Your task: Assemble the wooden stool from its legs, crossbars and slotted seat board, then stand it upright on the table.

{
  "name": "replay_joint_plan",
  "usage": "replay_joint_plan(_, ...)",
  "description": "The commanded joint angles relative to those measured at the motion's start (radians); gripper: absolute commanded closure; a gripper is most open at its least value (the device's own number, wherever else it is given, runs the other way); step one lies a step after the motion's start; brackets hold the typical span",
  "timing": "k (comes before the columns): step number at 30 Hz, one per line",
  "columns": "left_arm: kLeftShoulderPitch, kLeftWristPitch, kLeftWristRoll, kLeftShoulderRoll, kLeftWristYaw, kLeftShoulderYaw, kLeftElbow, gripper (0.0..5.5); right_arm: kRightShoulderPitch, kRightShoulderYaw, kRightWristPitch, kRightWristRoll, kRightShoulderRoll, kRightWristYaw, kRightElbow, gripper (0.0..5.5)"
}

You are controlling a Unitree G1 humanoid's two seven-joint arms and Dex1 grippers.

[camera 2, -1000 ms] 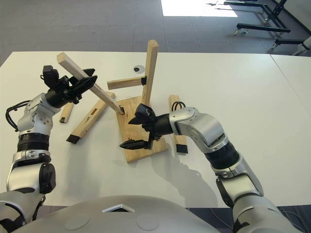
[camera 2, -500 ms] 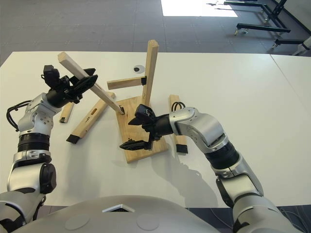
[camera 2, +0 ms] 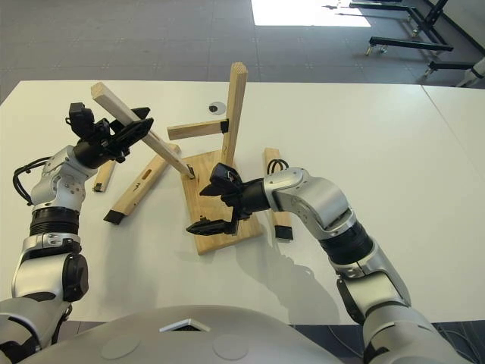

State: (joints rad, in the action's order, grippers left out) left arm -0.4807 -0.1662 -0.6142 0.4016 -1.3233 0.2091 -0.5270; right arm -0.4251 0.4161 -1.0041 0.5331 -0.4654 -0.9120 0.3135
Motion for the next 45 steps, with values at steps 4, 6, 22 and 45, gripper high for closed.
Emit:
replay_joint_plan(4,0.021,-0.043,0.048,0.025,-0.024,-0.063,0.012,3.48,-0.017,0.000,-0.012,0.010,0.001,0.002,0.009,0.10)
replay_joint_plan(6,0.019,-0.062,0.048,0.032,-0.037,-0.082,0.028,3.48,-0.012,-0.003,-0.014,0.011,0.003,0.008,0.012,0.10)
replay_joint_plan(22,-0.019,-0.114,0.050,0.115,-0.067,-0.089,0.086,3.48,-0.003,-0.007,-0.024,0.017,0.012,0.026,0.022,0.10)
replay_joint_plan(45,-0.073,-0.089,0.102,0.128,-0.122,-0.131,0.028,3.48,0.004,-0.004,-0.023,0.032,0.017,0.050,0.030,0.10)
